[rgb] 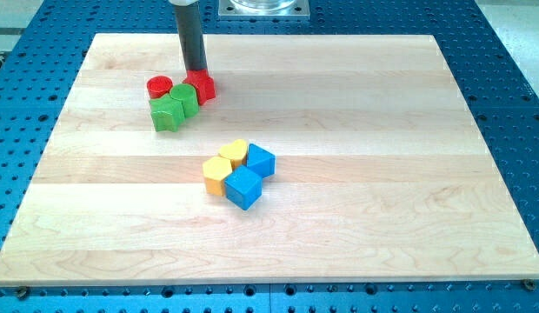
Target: Place your arm at the right of the triangle
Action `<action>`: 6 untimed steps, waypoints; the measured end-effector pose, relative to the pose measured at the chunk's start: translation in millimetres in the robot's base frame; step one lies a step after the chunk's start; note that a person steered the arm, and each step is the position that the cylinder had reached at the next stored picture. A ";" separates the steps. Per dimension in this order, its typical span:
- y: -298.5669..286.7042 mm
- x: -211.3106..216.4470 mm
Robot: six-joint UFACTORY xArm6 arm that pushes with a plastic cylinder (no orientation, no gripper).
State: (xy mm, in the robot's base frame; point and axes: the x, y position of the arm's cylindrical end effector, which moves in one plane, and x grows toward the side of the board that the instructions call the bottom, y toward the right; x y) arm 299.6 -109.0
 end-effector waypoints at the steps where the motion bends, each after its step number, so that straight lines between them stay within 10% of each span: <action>1: 0.2 0.0; 3: 2.0 9.6; 6: 207.2 133.8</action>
